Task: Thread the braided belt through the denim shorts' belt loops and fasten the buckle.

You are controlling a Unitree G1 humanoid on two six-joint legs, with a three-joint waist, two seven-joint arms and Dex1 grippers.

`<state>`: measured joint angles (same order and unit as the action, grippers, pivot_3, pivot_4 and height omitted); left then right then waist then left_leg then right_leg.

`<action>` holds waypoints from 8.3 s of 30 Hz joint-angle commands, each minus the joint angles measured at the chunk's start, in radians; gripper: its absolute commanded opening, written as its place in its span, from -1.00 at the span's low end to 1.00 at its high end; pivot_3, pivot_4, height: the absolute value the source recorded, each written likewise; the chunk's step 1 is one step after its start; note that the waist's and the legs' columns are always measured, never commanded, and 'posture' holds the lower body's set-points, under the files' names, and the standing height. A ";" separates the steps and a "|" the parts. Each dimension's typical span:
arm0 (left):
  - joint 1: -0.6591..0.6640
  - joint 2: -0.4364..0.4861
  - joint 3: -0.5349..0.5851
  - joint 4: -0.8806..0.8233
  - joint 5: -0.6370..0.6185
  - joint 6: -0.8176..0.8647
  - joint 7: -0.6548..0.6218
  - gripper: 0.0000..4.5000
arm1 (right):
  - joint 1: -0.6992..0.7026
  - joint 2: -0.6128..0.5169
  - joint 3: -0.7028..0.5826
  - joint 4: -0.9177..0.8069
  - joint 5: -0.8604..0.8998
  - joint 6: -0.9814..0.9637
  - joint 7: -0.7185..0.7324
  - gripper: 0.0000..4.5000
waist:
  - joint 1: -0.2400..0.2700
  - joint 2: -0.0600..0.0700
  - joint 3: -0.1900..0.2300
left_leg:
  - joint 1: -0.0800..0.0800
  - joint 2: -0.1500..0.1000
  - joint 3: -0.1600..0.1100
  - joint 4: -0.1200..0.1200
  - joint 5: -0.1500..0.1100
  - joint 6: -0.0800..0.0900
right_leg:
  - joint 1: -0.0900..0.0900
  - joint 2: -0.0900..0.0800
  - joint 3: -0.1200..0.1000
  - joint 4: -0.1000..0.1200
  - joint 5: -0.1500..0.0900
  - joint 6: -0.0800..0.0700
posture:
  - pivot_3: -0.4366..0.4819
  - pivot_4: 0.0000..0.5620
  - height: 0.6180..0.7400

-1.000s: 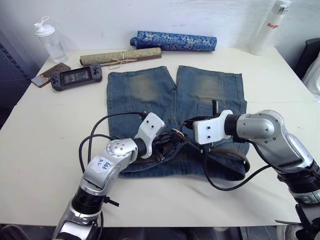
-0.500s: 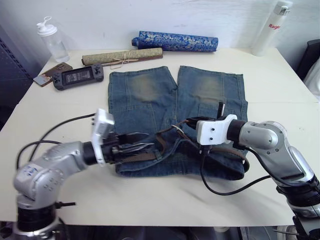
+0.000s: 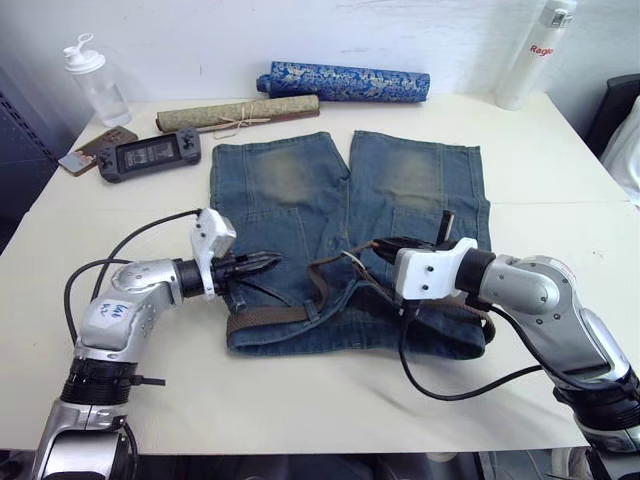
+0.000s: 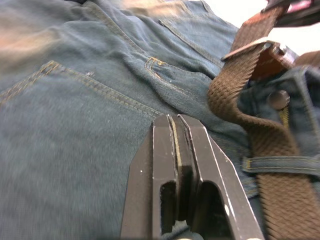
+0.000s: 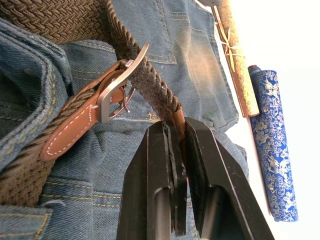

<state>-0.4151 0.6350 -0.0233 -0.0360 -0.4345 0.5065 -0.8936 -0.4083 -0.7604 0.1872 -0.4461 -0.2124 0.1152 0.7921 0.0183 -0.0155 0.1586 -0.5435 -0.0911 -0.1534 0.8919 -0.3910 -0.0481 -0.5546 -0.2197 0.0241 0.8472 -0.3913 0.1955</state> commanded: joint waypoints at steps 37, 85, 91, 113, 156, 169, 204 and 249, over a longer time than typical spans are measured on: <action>0.051 0.060 -0.069 0.146 0.137 -0.161 -0.119 -0.97 | 0.063 -0.135 -0.460 0.055 0.204 -0.036 -0.121 -1.00 | 0.003 0.013 -0.008 | 0.001 0.000 0.000 0.000 -0.001 0.001 | 0.001 0.000 0.001 0.002 0.000 0.001 | -0.05 -0.47 -0.68; -0.139 -0.172 -0.089 -0.319 0.085 0.098 0.345 0.58 | -0.115 0.046 -0.030 -0.016 0.055 -0.072 -0.020 -1.00 | -0.004 0.006 -0.004 | 0.000 -0.001 -0.002 0.000 0.000 0.000 | 0.000 0.000 0.000 0.001 0.002 0.005 | -0.05 -0.47 -0.68; -0.127 -0.179 -0.092 -0.322 0.100 0.080 0.328 -0.55 | -0.113 0.051 -0.032 -0.020 0.050 -0.066 -0.019 -1.00 | -0.004 0.006 -0.004 | 0.000 -0.001 -0.001 0.000 0.002 -0.004 | 0.000 0.000 0.000 0.001 0.002 0.005 | -0.05 -0.47 -0.68; -0.067 -0.317 0.026 -0.325 0.002 0.157 0.418 -1.00 | -0.015 0.183 -0.274 -0.199 0.381 0.593 -0.068 0.60 | 0.006 0.006 -0.004 | 0.000 -0.001 -0.004 0.000 0.002 -0.004 | 0.001 0.001 0.000 0.001 0.002 0.005 | -0.05 -0.47 -0.68; 0.119 -0.243 0.167 -0.453 -0.260 0.220 0.437 -1.00 | 0.155 0.207 0.075 -0.155 0.495 0.801 -0.265 -0.98 | 0.007 0.002 -0.008 | 0.007 0.000 0.000 -0.003 0.000 0.000 | 0.005 0.000 0.002 0.000 0.000 0.002 | -0.05 -0.47 -0.68; 0.131 -0.279 0.104 -0.411 -0.207 0.164 0.440 -1.00 | 0.126 0.271 -0.183 -0.296 0.736 0.930 -0.276 -0.98 | 0.008 0.001 -0.007 | 0.006 -0.001 -0.001 -0.003 0.000 0.001 | 0.004 0.001 0.003 -0.001 -0.002 -0.002 | -0.05 -0.47 -0.68; 0.143 -0.256 0.121 -0.407 -0.202 0.163 0.456 -1.00 | 0.086 0.197 0.051 -0.243 0.683 0.909 -0.310 -0.98 | 0.008 0.001 -0.006 | 0.005 -0.001 -0.001 -0.004 0.000 0.001 | 0.004 0.000 0.004 -0.004 -0.002 -0.002 | -0.05 -0.47 -0.68; 0.192 -0.147 0.099 -0.362 -0.081 0.051 0.332 -1.00 | 0.021 0.175 0.182 -0.256 0.610 1.005 -0.328 -0.98 | 0.005 0.001 -0.004 | 0.013 0.000 -0.001 -0.020 0.003 0.000 | 0.006 0.000 0.006 -0.012 0.002 0.000 | -0.05 -0.47 -0.68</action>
<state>-0.1961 0.4807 0.0788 -0.3772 -0.5258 0.5867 -0.5477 -0.3882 -0.5812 0.3406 -0.7038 0.3907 1.0498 0.4678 0.0234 -0.0150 0.1547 -0.5306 -0.0907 -0.1546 0.8717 -0.3883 -0.0479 -0.5486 -0.2193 0.0304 0.8353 -0.3898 0.1952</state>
